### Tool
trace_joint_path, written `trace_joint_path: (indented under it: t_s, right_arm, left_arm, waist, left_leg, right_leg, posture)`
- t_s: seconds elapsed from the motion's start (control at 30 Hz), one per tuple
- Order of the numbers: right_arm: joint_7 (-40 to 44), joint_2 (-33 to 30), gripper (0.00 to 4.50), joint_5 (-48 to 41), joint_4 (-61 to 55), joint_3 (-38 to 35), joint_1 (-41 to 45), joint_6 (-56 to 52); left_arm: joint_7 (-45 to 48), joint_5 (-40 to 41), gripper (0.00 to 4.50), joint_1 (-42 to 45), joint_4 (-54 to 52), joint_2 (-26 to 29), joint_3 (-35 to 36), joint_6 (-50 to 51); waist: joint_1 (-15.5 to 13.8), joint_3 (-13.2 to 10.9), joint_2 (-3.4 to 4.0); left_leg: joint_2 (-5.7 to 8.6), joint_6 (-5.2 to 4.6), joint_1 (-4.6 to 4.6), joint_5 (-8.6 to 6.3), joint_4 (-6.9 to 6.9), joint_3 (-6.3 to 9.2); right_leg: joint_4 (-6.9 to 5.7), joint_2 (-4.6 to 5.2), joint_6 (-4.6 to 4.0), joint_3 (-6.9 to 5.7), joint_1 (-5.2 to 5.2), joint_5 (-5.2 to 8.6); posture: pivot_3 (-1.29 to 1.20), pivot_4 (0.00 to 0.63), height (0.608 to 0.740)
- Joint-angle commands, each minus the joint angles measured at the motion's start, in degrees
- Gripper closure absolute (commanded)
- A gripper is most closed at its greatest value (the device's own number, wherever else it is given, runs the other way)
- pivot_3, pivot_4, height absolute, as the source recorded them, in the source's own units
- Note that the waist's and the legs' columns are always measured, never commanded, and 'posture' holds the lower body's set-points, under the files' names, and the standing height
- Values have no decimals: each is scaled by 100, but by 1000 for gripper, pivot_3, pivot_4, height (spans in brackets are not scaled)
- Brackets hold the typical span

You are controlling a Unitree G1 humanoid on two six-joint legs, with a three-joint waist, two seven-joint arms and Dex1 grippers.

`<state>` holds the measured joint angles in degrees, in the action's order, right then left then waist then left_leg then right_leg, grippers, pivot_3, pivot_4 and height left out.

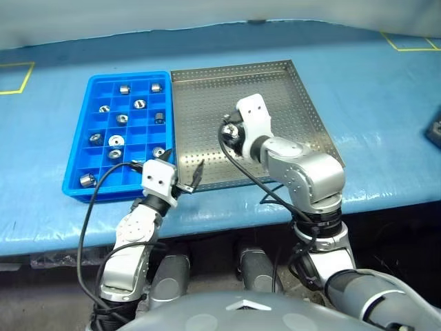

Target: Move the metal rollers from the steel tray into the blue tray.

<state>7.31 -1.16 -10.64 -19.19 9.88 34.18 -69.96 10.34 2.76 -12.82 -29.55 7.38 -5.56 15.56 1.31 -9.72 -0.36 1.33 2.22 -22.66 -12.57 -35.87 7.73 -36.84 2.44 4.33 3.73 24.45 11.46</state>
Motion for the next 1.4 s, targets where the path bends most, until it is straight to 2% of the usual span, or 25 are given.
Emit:
trace_joint_path:
  t_s: [0.03,0.23,0.27,0.47,0.7,0.83,0.87,0.97,1.07,1.1,1.27,1.4]
  right_arm:
    - [58,402,2808,-7,415,238,295,791]
    - [393,906,2808,69,1270,901,619,1701]
    - [455,966,2808,87,1397,1020,617,1833]
    - [752,1115,2808,179,2030,1485,521,2488]
    - [957,1041,2808,348,2813,1744,320,2915]
    - [1115,856,2808,394,2807,1840,45,2599]
    - [1130,819,2065,413,2755,1852,-2,2542]
    - [1272,760,1134,227,2311,1702,-130,2204]
    - [1152,844,171,3,1593,1224,-170,1810]
    - [1120,870,46,-69,1382,1061,-164,1740]
    - [835,991,46,-402,530,199,-186,1648]
    - [671,707,46,-243,143,-24,-316,2090]
  left_arm:
    - [-319,-7,0,-258,-560,-85,425,-190]
    - [-557,-57,0,-1078,-1170,-131,809,-244]
    - [-584,-34,0,-1258,-1265,-162,840,-274]
    - [-672,-76,0,-2018,-1530,-275,852,-424]
    - [-696,-83,0,-2086,-1494,-318,793,-498]
    - [-644,-53,0,-2007,-1434,-300,742,-510]
    - [-633,-52,0,-1991,-1423,-292,731,-506]
    - [-585,-26,0,-1922,-1385,-249,698,-475]
    - [-476,24,0,-1768,-1320,-177,647,-423]
    - [-440,26,0,-1697,-1296,-151,629,-398]
    - [-177,185,0,-1234,-1172,18,557,-214]
    - [4,247,0,-781,-1040,193,524,-35]
  waist:
    - [-88,-1,-1]
    - [-382,-1,-2]
    - [-426,-1,-2]
    - [-763,-2,-7]
    - [-1033,-3,-8]
    - [-1086,-2,-8]
    - [-1104,-1,-9]
    - [-1118,-1,-8]
    - [-1117,-1,-8]
    - [-1112,-2,-7]
    - [-1032,-2,-7]
    - [-857,-2,-7]
  left_leg:
    - [2,0,0,0,2,1]
    - [7,1,-4,0,8,9]
    - [7,1,-3,0,11,8]
    - [6,2,-5,0,16,18]
    - [4,3,-6,-1,19,24]
    - [4,4,-7,-1,25,21]
    - [4,4,-5,-1,27,22]
    - [4,5,-6,-2,30,21]
    - [4,9,-9,-4,31,22]
    - [4,10,-9,-5,31,22]
    - [3,12,-17,-4,24,25]
    - [2,13,-17,-3,23,25]
  right_leg:
    - [-1,1,-1,-1,2,0]
    - [3,4,-9,-9,5,5]
    - [2,5,-37,-9,6,21]
    - [2,5,-55,-21,8,33]
    - [2,5,-59,-32,10,37]
    - [6,5,-60,-31,12,37]
    - [5,5,-61,-31,11,38]
    - [6,5,-62,-31,12,40]
    - [10,5,-62,-31,13,42]
    - [10,5,-62,-32,13,43]
    - [8,5,-60,-38,15,43]
    - [9,5,-60,-40,13,43]
  posture:
    - [275,150,740]
    - [399,150,740]
    - [415,150,740]
    - [472,150,740]
    - [467,150,740]
    - [449,150,740]
    - [449,150,740]
    - [426,150,740]
    - [381,150,740]
    - [367,150,740]
    - [286,150,740]
    - [225,150,740]
